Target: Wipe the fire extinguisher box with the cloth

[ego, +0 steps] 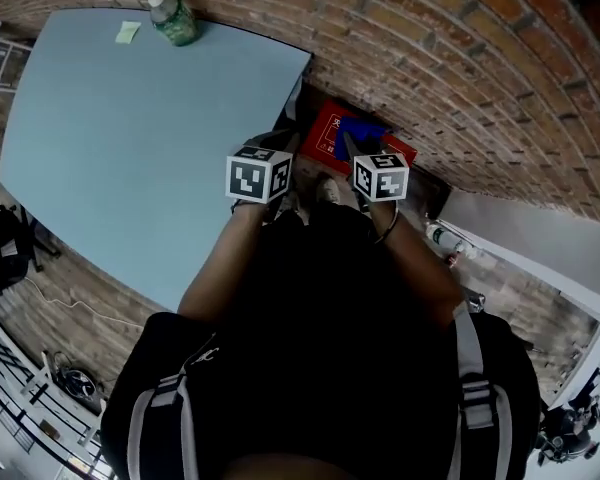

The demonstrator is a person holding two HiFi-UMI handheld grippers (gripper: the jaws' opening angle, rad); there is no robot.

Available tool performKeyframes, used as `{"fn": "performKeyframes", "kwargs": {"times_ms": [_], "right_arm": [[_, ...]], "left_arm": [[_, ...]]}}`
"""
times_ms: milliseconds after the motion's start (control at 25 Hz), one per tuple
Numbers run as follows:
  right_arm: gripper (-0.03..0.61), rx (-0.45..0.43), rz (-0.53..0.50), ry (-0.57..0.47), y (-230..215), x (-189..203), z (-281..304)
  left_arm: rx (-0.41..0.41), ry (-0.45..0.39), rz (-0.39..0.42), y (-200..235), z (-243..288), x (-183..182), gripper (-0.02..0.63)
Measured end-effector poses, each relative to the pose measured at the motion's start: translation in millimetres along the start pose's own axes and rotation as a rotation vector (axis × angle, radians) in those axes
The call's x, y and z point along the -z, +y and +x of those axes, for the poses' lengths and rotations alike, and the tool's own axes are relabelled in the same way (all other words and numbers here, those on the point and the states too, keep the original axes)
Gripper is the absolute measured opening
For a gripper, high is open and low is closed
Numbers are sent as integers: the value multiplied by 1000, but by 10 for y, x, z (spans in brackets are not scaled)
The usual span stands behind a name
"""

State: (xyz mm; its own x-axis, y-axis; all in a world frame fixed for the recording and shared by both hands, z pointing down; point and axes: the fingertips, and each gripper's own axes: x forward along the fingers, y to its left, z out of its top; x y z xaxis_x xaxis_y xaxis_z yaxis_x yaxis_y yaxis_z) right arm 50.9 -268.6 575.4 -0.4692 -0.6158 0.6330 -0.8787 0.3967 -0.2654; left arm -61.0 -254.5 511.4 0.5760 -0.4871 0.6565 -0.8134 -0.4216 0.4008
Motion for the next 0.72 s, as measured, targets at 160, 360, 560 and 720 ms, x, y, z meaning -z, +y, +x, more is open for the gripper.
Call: {"fn": "performKeyframes", "kwargs": {"times_ms": [160,360,560,720], "right_arm": [[41,-102,-32,99,-6,473,226],[41,-116,-47,142,-193,746,472],[41,-127,-70,180,-390,837,924],[41,-116,-120,169,-496,716,1325]], "left_arm": [[-28,19,0,-50,50,52,-6],[-67,43,-46,-104,65,272,-6],[-124,37,-119,-87,83,482,-6],[-154,24,-196,-88,16,634,-6]]}}
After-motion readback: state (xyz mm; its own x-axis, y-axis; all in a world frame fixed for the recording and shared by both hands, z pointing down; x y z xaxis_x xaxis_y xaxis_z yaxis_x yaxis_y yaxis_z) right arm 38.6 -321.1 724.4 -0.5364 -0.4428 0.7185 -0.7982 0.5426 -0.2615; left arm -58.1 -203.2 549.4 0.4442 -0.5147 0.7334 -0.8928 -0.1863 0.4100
